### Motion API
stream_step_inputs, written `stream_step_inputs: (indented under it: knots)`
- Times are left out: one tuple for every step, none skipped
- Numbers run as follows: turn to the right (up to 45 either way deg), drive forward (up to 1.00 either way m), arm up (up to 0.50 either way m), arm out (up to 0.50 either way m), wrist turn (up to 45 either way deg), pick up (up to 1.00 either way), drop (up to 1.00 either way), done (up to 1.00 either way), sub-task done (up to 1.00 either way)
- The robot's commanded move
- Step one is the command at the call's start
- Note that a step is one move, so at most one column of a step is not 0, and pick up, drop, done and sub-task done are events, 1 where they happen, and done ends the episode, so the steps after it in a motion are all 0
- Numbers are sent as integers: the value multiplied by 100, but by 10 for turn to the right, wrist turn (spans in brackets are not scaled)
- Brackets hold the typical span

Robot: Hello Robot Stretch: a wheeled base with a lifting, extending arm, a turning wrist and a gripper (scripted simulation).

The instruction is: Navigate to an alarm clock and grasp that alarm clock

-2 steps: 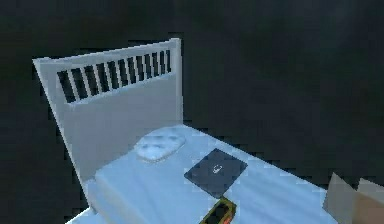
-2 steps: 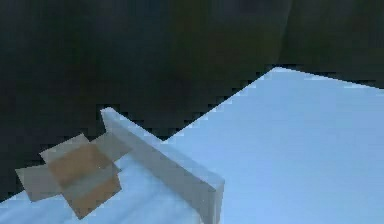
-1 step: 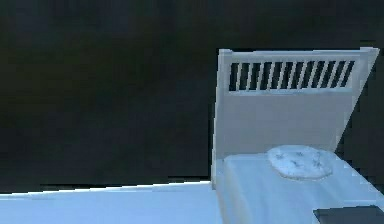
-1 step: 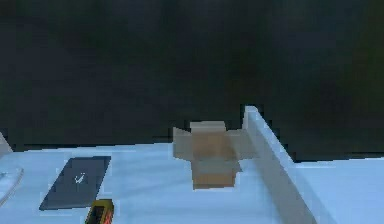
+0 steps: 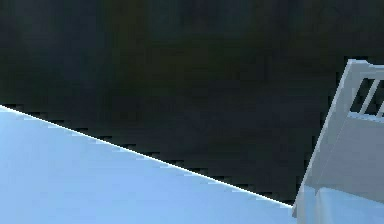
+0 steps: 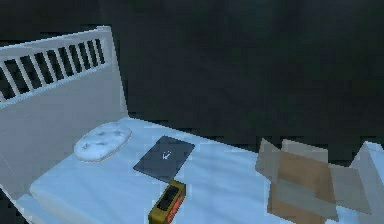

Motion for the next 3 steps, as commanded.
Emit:
stream_step_inputs:
  knots:
    - [0,0,50,0,0,0,0,0,0]
    - [0,0,4,0,0,0,0,0,0]
    - [0,0,0,22,0,0,0,0,0]
